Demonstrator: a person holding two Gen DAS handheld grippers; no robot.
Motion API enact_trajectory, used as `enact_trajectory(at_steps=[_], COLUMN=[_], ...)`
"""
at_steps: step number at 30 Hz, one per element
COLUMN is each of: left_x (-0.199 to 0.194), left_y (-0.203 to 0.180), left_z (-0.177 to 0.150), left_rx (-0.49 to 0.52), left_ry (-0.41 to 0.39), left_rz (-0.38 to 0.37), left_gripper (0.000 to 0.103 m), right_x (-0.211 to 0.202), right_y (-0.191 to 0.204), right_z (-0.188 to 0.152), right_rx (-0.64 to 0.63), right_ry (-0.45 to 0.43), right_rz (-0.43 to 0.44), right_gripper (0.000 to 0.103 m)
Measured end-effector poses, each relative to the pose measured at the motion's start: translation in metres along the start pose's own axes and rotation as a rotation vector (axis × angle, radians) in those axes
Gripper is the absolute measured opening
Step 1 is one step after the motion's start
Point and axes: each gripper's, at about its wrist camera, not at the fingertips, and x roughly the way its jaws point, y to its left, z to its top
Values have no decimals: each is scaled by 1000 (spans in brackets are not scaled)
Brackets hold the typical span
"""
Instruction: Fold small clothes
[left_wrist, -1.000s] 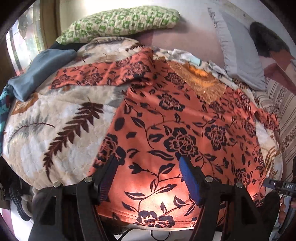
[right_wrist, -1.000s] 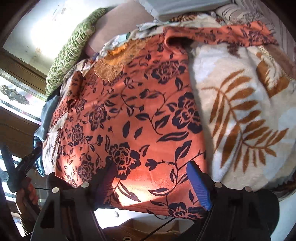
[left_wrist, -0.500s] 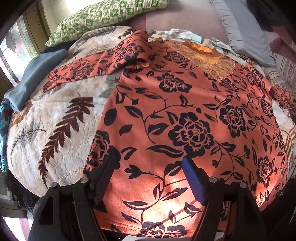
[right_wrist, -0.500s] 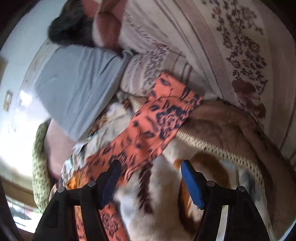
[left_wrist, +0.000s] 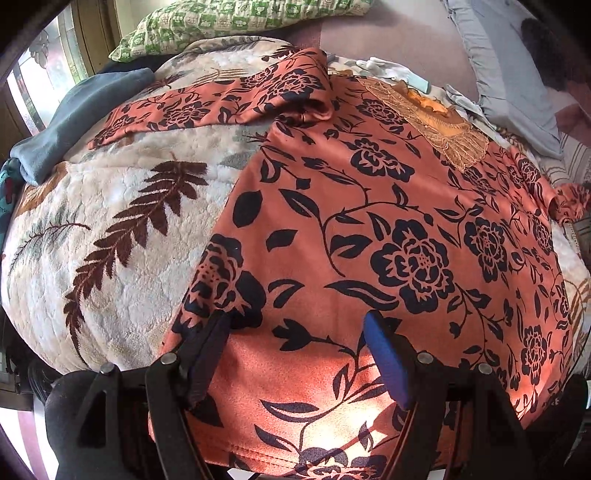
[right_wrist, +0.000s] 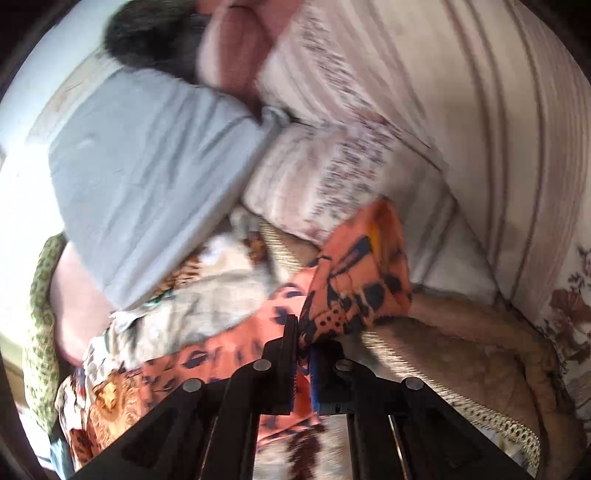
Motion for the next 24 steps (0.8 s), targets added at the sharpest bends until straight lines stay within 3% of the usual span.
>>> enact_trajectory(at_steps=[4, 8, 11, 14, 16, 17, 18, 19, 21, 24], left_x=[-4, -12, -16, -19, -20, -21, -21, -20, -16, -12], left_y=[12, 30, 44, 54, 62, 65, 67, 69, 68, 59], left_z=[-4, -7, -10, -14, -17, -18, -19, -19, -17, -9], left_rx=[-33, -79, -114, -138, -158, -166, -172, -178, -186, -168], left_ry=[-16, -34, -41, -41, -39, -41, -42, -40, -29, -28], left_rz=[-21, -28, -34, -19, -18, -17, -16, -13, -15, -30], left_gripper=[76, 76, 76, 76, 76, 76, 76, 76, 76, 76], right_x=[-49, -82, -76, -23, 24, 40, 42, 44, 36, 20], right_y=[126, 243, 306, 347, 358, 352, 340, 333, 312, 280], right_z=[-21, -81, -146, -216, -269, -300, -323, -331, -329, -289], right_rx=[-203, -334, -367, -374, -420, -444, -463, -471, -457, -434], right_ry=[-53, -32, 54, 254, 472, 560, 599, 605, 592, 510], right_rz=[200, 409, 505, 536, 524, 491, 466, 456, 467, 478], right_gripper=[6, 6, 7, 10, 30, 35, 46, 60, 65, 72])
